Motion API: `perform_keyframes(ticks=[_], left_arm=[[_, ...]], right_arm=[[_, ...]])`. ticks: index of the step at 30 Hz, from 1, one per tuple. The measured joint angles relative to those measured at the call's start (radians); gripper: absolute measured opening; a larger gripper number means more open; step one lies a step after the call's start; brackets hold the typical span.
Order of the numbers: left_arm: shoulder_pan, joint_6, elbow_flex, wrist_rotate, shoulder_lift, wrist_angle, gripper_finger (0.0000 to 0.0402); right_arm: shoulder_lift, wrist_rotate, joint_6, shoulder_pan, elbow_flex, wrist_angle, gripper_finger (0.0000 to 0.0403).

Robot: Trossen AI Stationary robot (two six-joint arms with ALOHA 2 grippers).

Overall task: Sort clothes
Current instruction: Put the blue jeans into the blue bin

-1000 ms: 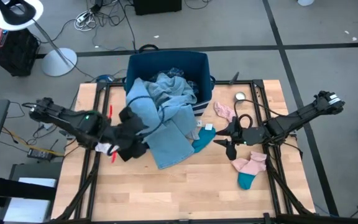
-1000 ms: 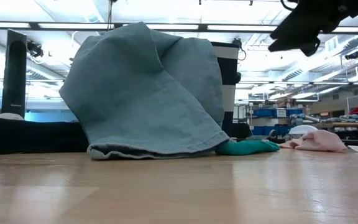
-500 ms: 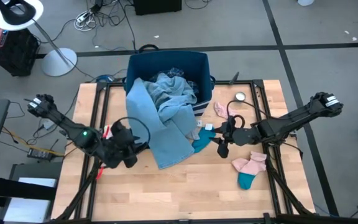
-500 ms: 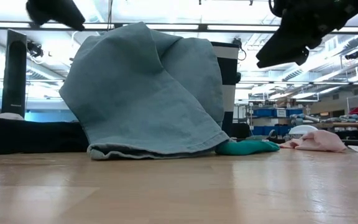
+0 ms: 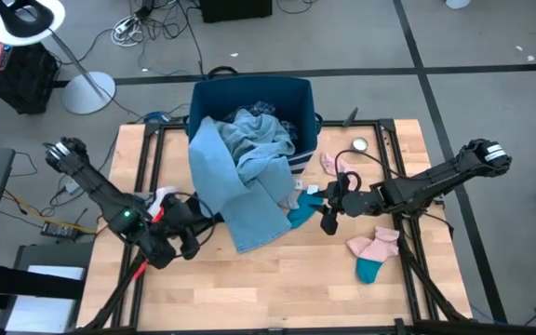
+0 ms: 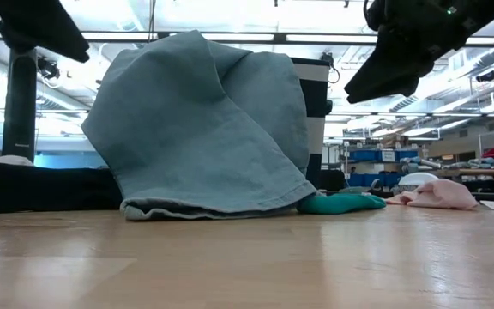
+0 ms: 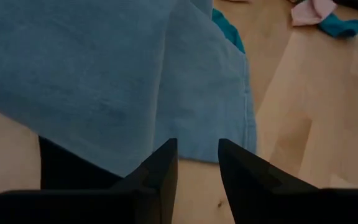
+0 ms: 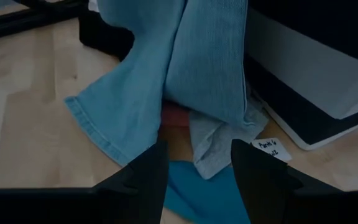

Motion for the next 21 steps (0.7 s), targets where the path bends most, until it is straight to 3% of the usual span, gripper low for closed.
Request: perform_keyframes(ticks=[6,9,14,21], left_arm=[[-0.043,-0.188,-0.119,-0.075,0.000,0.011,0.0122],[-0.068,-0.266,-0.214,-0.080,0.000,0.125,0.0122],[-0.086,-0.274,-0.351,-0.098,0.000,0.359,0.0122],[-0.076,-0.317,-0.477,-0.145,0.000,0.430,0.0122]], right_arm=[[0.000,-0.003,-0.008,0.000,0.000,0.003,0.0175],[0.000,-0.005,-0.008,0.000,0.000,0.003,0.0175],[0.000,-0.010,-0.009,0.000,0.000,0.003,0.0175],[0.000,-0.012,-0.019,0.000,0.000,0.027,0.0175]])
